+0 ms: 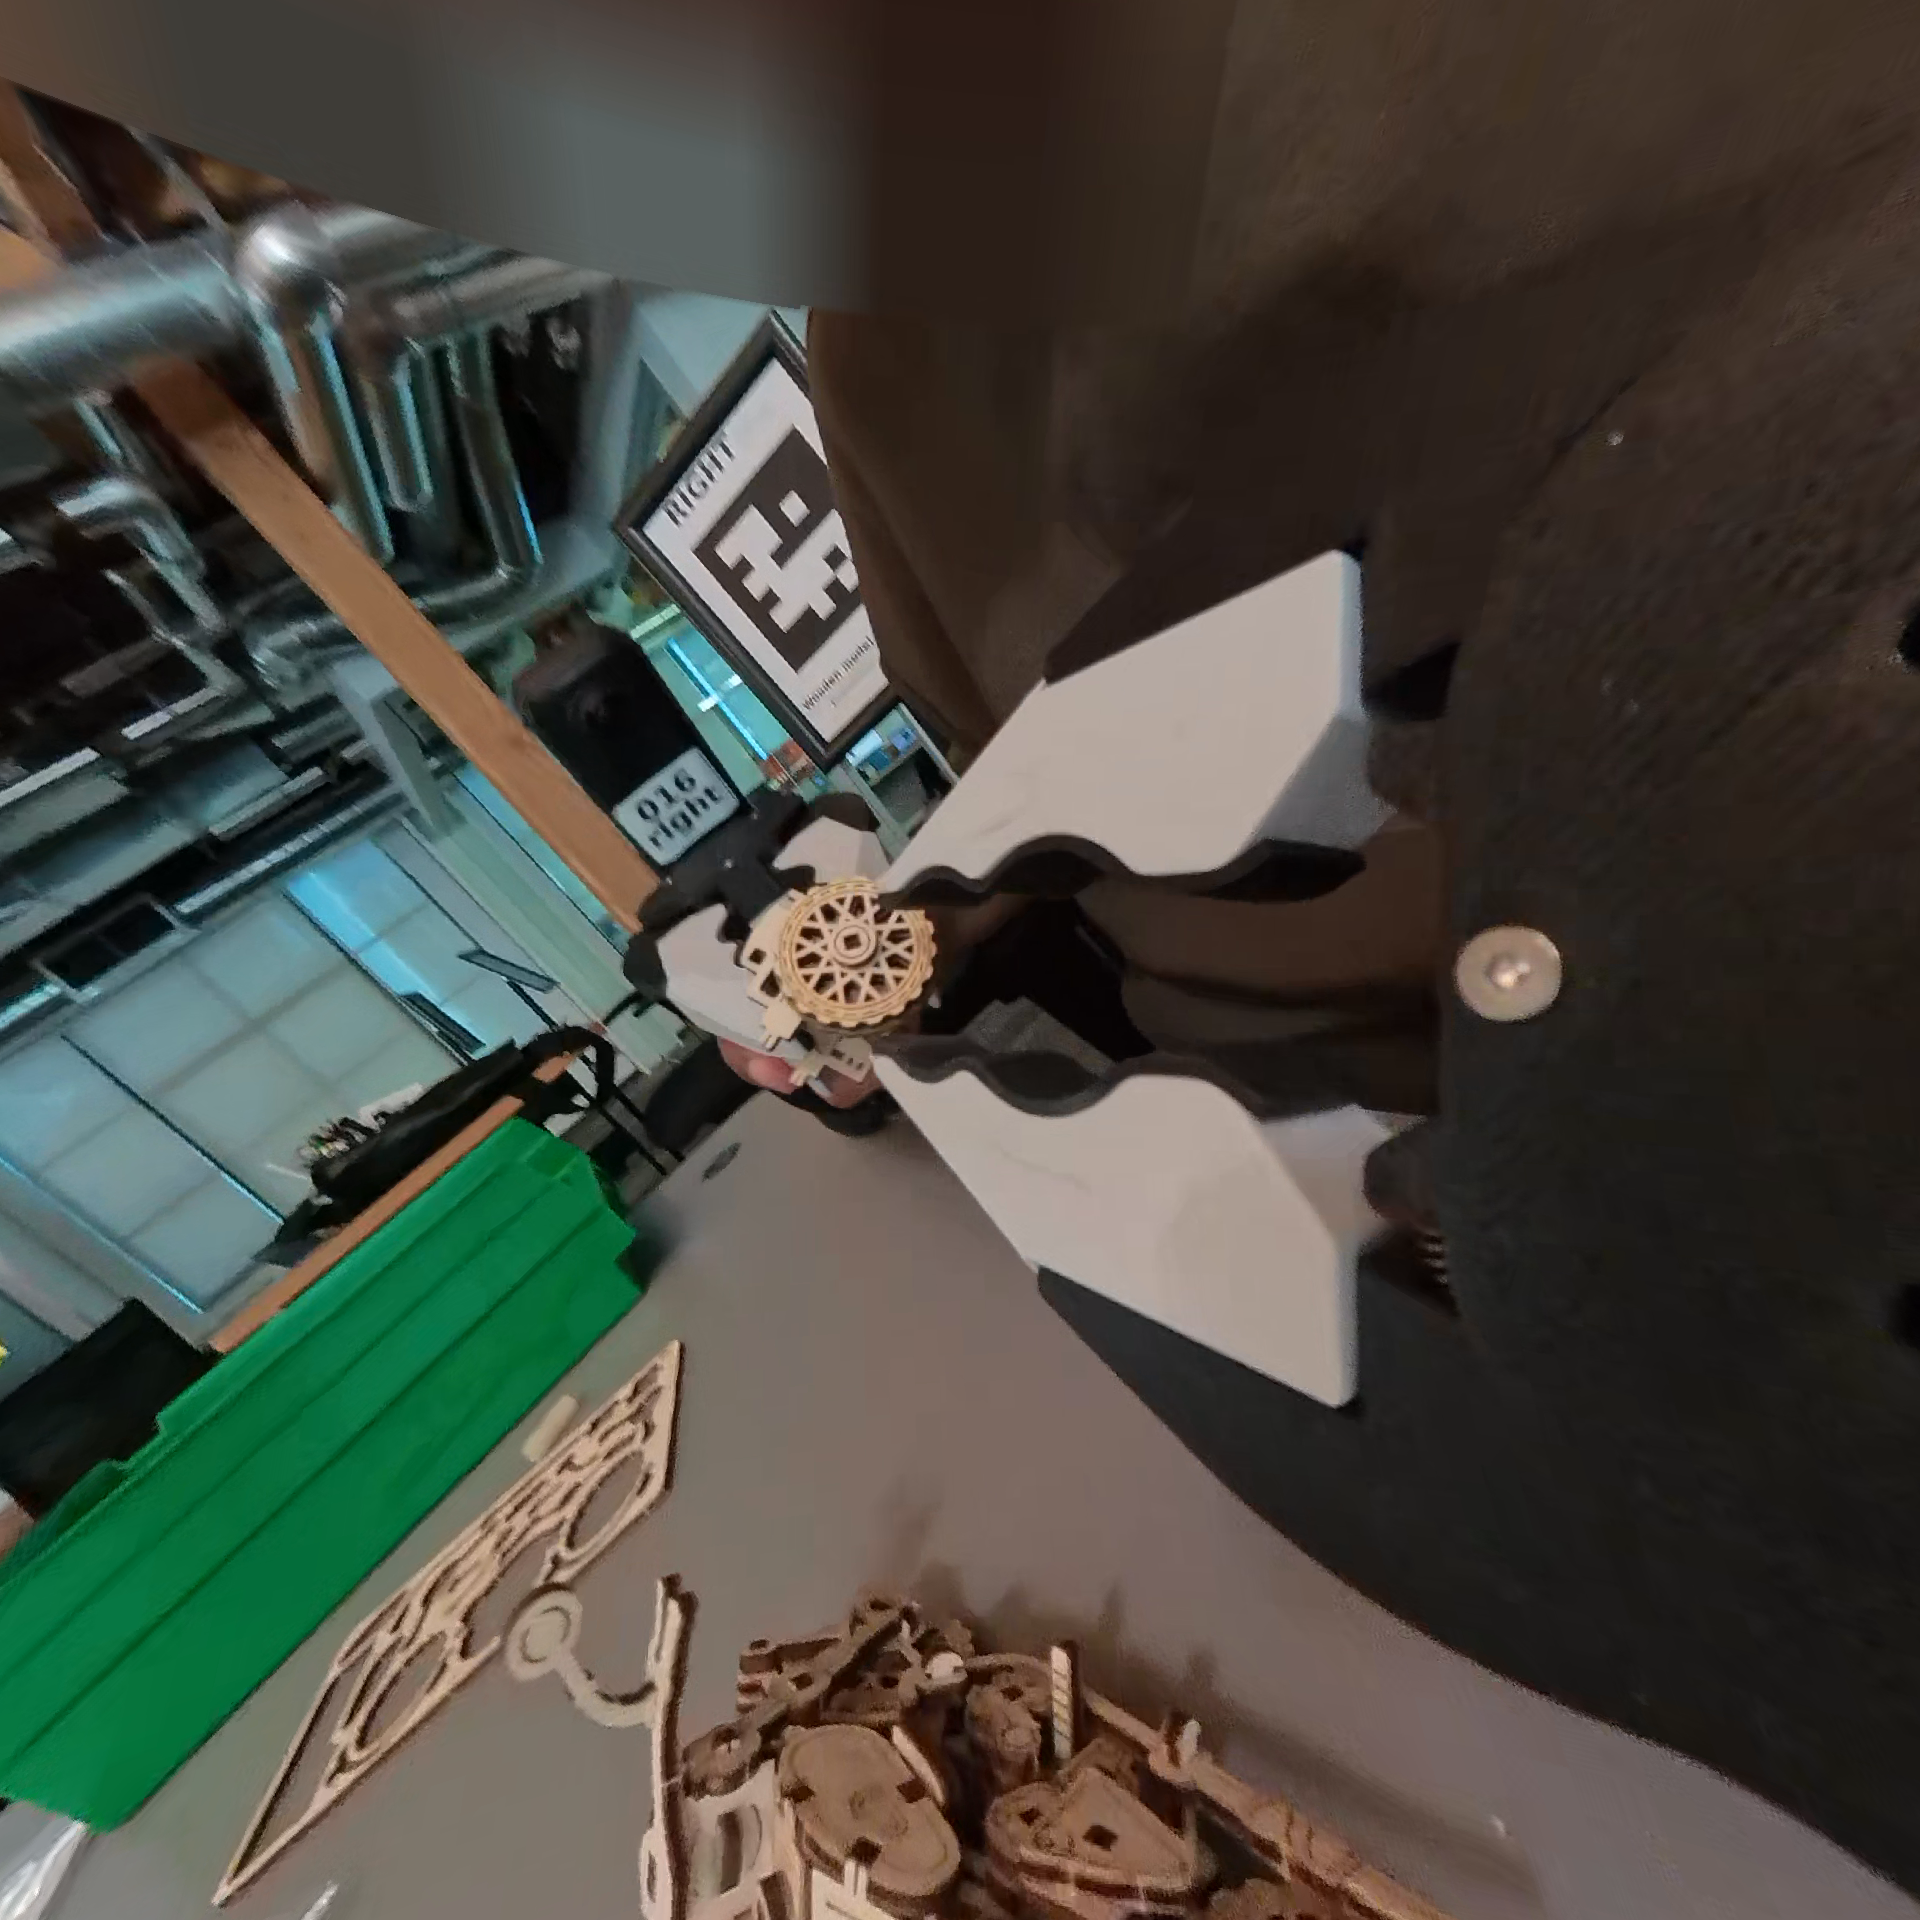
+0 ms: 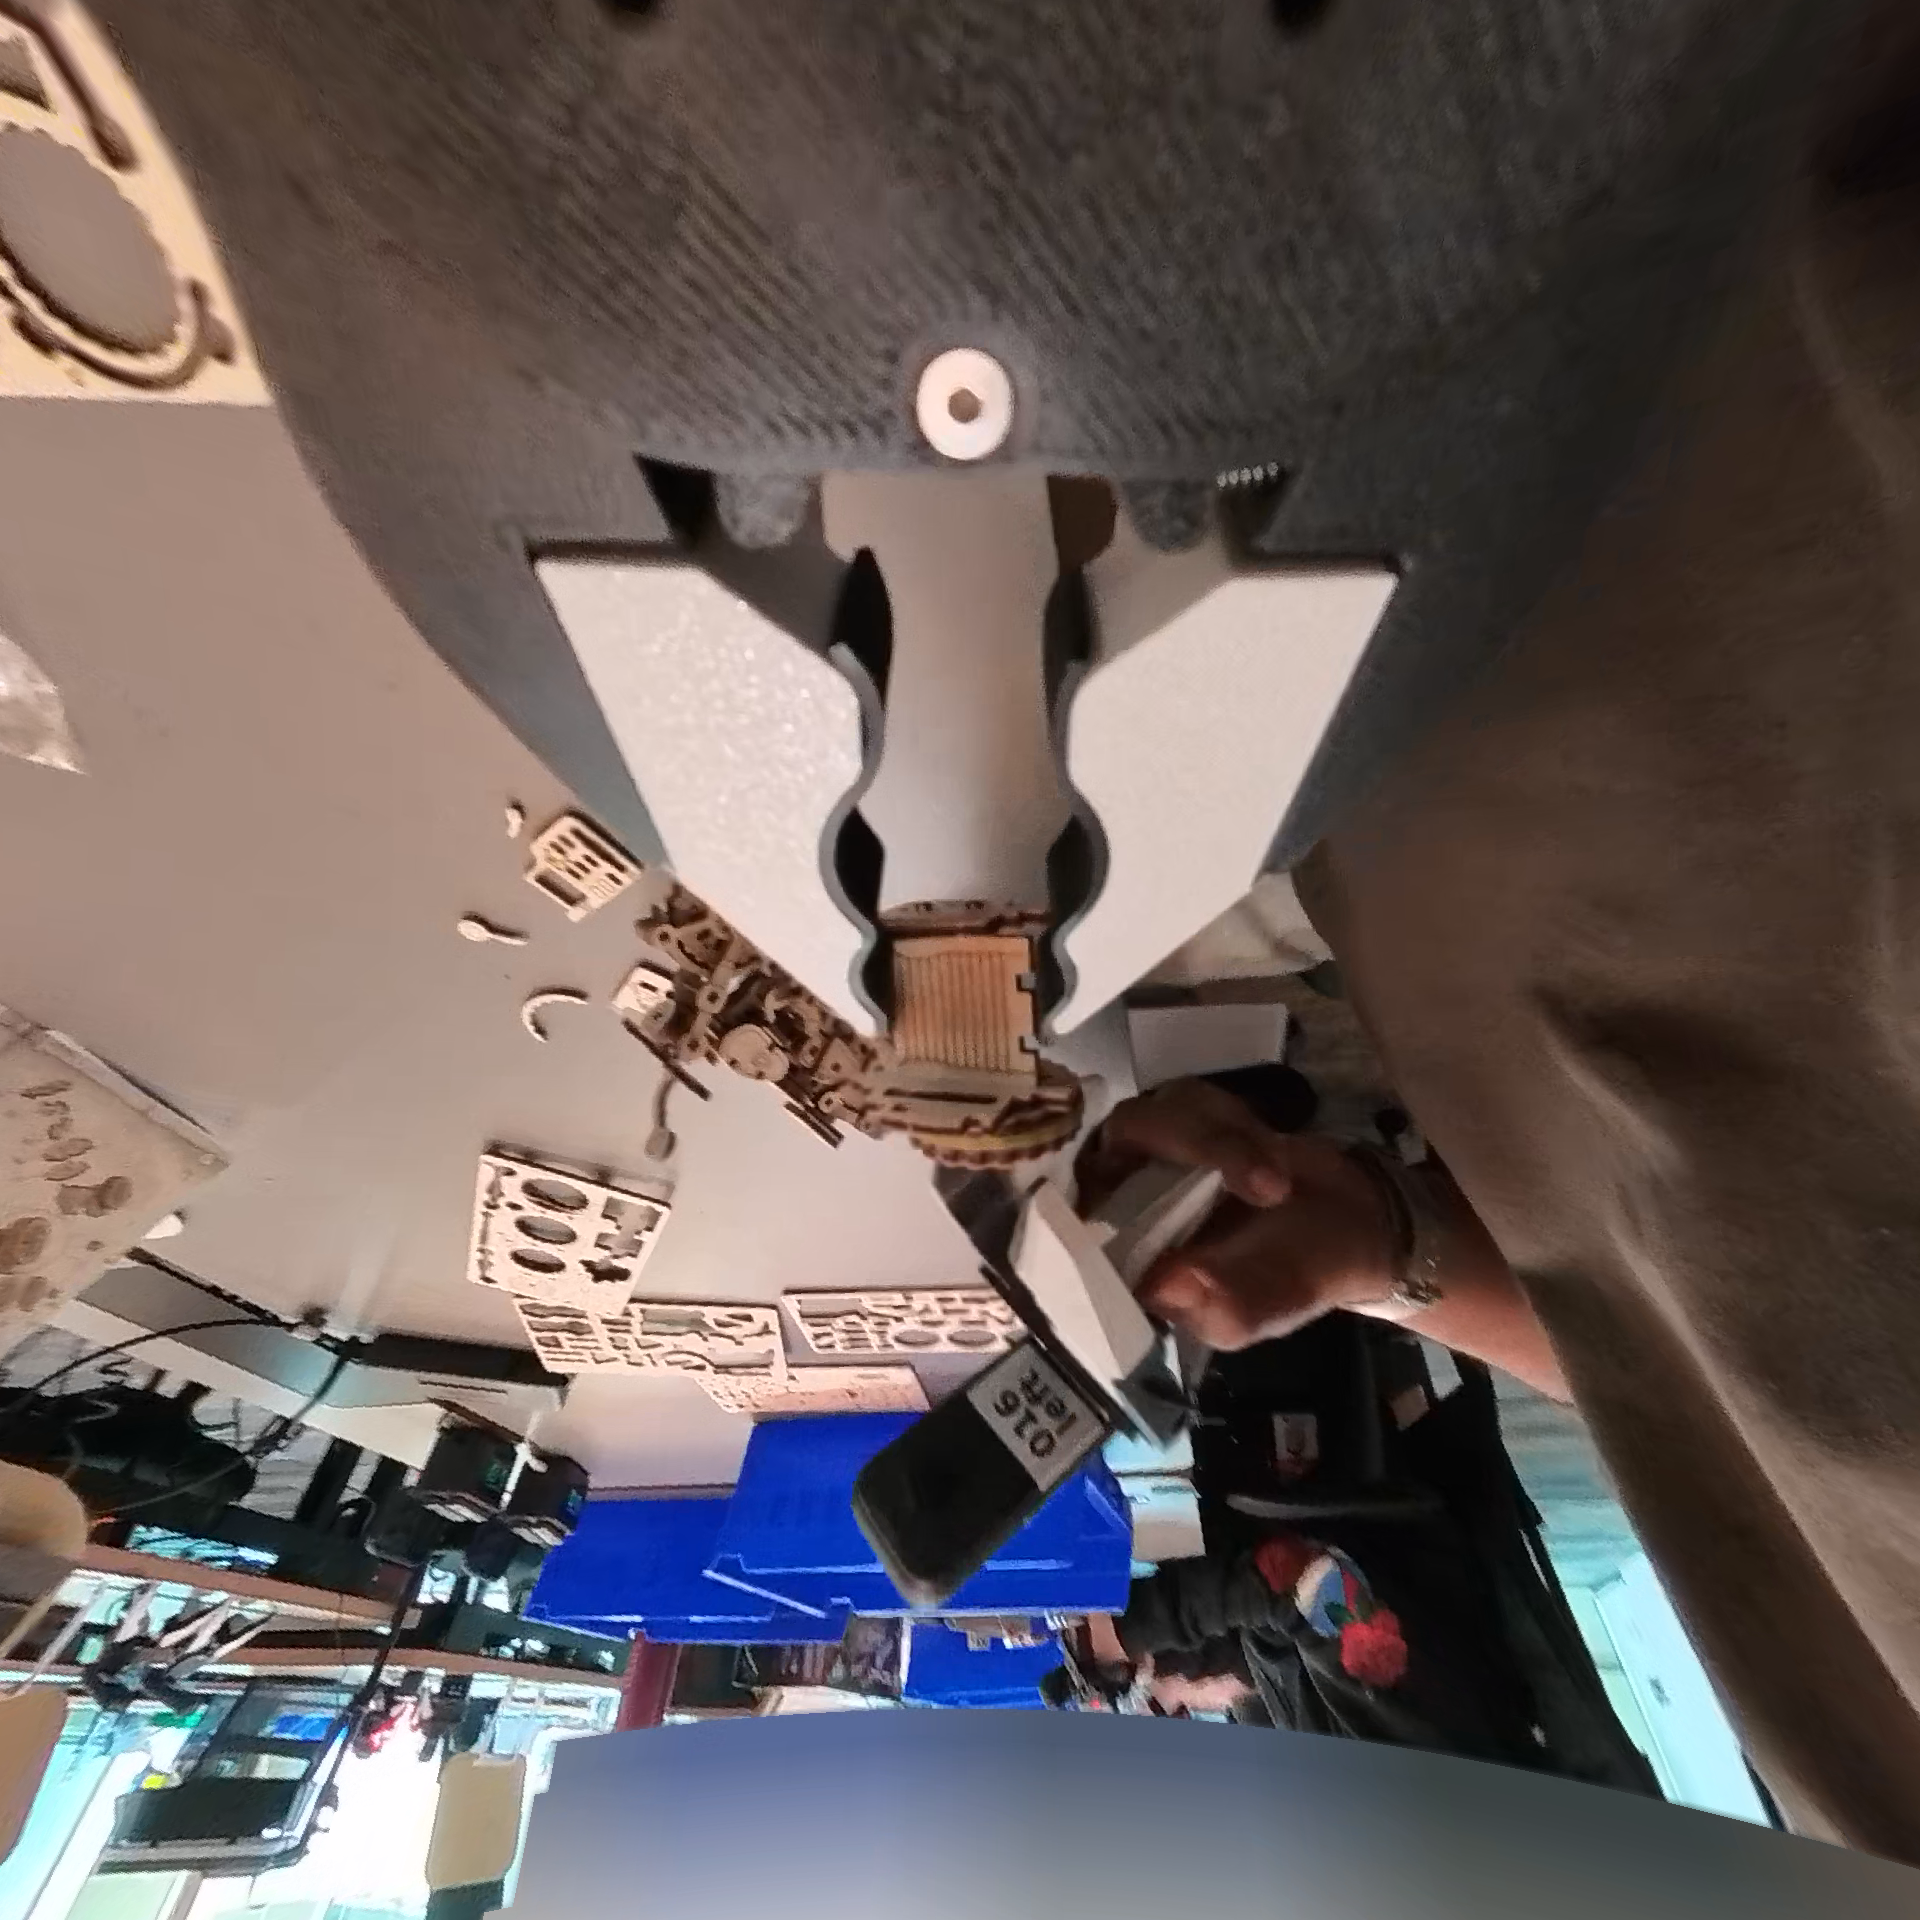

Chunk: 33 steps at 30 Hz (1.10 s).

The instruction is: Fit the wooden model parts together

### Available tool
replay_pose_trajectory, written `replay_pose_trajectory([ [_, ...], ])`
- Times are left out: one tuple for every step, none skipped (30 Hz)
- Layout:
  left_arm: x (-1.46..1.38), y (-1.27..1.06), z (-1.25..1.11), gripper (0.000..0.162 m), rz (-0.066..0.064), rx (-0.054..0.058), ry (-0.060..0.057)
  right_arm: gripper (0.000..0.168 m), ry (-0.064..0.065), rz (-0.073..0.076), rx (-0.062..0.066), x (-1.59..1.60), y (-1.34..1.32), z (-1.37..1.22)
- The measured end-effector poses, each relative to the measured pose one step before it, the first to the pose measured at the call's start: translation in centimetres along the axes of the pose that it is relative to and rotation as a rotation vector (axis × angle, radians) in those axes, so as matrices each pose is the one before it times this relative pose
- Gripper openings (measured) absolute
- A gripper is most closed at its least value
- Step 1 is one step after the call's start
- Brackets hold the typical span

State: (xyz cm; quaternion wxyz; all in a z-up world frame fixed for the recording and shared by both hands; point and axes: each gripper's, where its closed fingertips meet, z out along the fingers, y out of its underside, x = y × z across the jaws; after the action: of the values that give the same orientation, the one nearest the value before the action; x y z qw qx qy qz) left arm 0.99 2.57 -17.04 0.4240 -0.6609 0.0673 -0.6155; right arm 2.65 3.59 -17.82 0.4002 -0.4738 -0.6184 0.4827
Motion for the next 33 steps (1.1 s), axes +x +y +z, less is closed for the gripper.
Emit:
replay_pose_trajectory([
  [-0.2,0.288,0.104,0.018,0.0063,-0.0163,-0.0143,0.026,0.0181,-0.0276,-0.0247,0.149,0.33,0.079],
  [-0.13,0.24,0.108,0.016,0.002,-0.0131,-0.0082,0.026,0.0163,-0.0275,-0.0244,0.093,0.313,0.103],
  [-0.15,0.214,0.106,0.015,-0.0005,-0.0115,-0.0091,0.026,0.0119,-0.0263,-0.0249,0.004,0.307,0.12],
  [-0.225,0.171,0.085,0.014,-0.0006,-0.0087,-0.0138,0.026,0.0103,-0.0282,-0.0252,-0.049,0.322,0.14],
  [-0.286,0.161,0.06,0.012,0.0006,-0.0085,-0.0166,0.026,0.0121,-0.0297,-0.0247,-0.029,0.313,0.146],
  [-0.304,0.177,0.052,0.009,0.003,-0.0104,-0.0191,0.026,0.0132,-0.0294,-0.0256,-0.012,0.332,0.151],
  [-0.245,0.132,0.036,0.007,0.0063,-0.0097,-0.016,0.026,0.012,-0.0289,-0.0258,-0.029,0.326,0.146],
  [-0.195,0.081,0.003,0.004,0.0072,-0.0067,-0.0144,0.026,0.0118,-0.0285,-0.0227,-0.036,0.28,0.125],
  [-0.153,0.067,0.017,0.001,0.0055,-0.0062,-0.0109,0.026,0.0112,-0.0258,-0.0179,-0.021,0.209,0.106],
  [-0.145,0.096,0.014,0.0,0.0039,-0.0073,-0.0092,0.026,0.0072,-0.0215,-0.0138,-0.063,0.146,0.081],
  [-0.128,0.077,0.025,0.0,0.002,-0.0047,-0.0072,0.026,0.0044,-0.0162,-0.0109,-0.078,0.102,0.066],
  [-0.076,0.047,0.017,0.0,-0.0011,-0.0038,-0.0029,0.026,0.0023,-0.0111,-0.0082,-0.064,0.073,0.05],
  [-0.082,0.029,0.006,0.0,-0.0019,-0.0016,-0.0035,0.026,0.0021,-0.0086,-0.0071,-0.043,0.061,0.03],
  [-0.166,-0.035,-0.01,0.0,0.0004,0.0023,-0.0103,0.026,0.0035,-0.0078,-0.006,0.002,0.068,0.018],
  [-0.119,-0.036,-0.041,0.001,0.0039,0.0016,-0.0082,0.026,0.0042,-0.0058,-0.0057,0.03,0.067,0.015],
  [-0.028,0.009,-0.026,0.001,0.0043,-0.0031,-0.0025,0.026,0.0033,-0.0025,-0.004,0.045,0.052,0.008],
  [-0.061,0.059,-0.009,0.002,0.0027,-0.0057,-0.0029,0.026,0.0014,0.0006,-0.0012,0.033,0.025,-0.009],
  [-0.114,0.074,0.013,0.003,0.0013,-0.0053,-0.0069,0.026,-0.0001,0.0027,0.0014,0.021,-0.014,-0.009],
  [-0.052,0.086,0.034,0.003,-0.0011,-0.004,-0.002,0.026,-0.0007,0.003,0.0021,0.013,-0.03,-0.016],
  [0.036,0.057,0.048,0.003,-0.005,-0.0032,0.0044,0.026,-0.0008,0.0025,0.0021,0.006,-0.033,-0.017],
  [0.075,0.073,0.061,0.003,-0.0051,-0.0024,0.0064,0.026,-0.0014,0.0019,0.0021,-0.011,-0.029,-0.012],
  [0.014,0.024,0.034,0.003,-0.006,-0.0001,0.003,0.026,-0.0008,0.0016,0.0007,-0.012,-0.01,-0.008],
  [0.013,-0.005,-0.004,0.002,-0.0061,0.0014,0.0039,0.026,-0.0003,0.0009,0.0,0.001,0.021,-0.005],
  [0.03,-0.007,-0.006,0.003,-0.0071,0.0002,0.0065,0.026,-0.0012,0.0028,0.0028,-0.011,-0.024,-0.012],
  [0.057,-0.024,-0.02,0.002,-0.0072,0.0012,0.0069,0.026,-0.0016,0.0048,0.0036,-0.002,-0.052,-0.02],
  [0.037,-0.018,-0.011,0.002,-0.0065,0.0019,0.0056,0.026,-0.0024,0.0061,0.0038,-0.012,-0.051,-0.019],
  [0.031,0.025,0.011,0.002,-0.0058,-0.001,0.0032,0.026,-0.0035,0.0057,0.0025,-0.01,-0.021,-0.015],
  [0.003,0.077,0.033,0.002,-0.0054,-0.0043,0.0017,0.026,-0.0052,0.0046,0.0004,-0.039,0.017,-0.013],
  [-0.029,0.076,0.032,0.002,-0.0038,-0.0038,-0.0002,0.026,-0.0049,0.0041,-0.001,-0.039,0.054,-0.015],
  [-0.005,0.061,0.016,0.002,-0.0041,-0.0041,0.0017,0.026,-0.0029,0.0019,-0.0002,-0.031,0.027,-0.008],
  [-0.003,0.02,-0.008,0.002,-0.0056,-0.0012,0.0014,0.026,-0.0005,0.0007,0.0008,-0.02,0.01,0.005],
  [0.003,-0.004,-0.011,0.002,-0.0066,0.0014,0.0025,0.026,0.0003,0.0021,0.0007,0.004,-0.019,0.01],
  [0.081,-0.035,-0.007,0.002,-0.0074,0.0034,0.0079,0.026,-0.0009,0.004,0.0032,0.003,-0.052,-0.023],
])
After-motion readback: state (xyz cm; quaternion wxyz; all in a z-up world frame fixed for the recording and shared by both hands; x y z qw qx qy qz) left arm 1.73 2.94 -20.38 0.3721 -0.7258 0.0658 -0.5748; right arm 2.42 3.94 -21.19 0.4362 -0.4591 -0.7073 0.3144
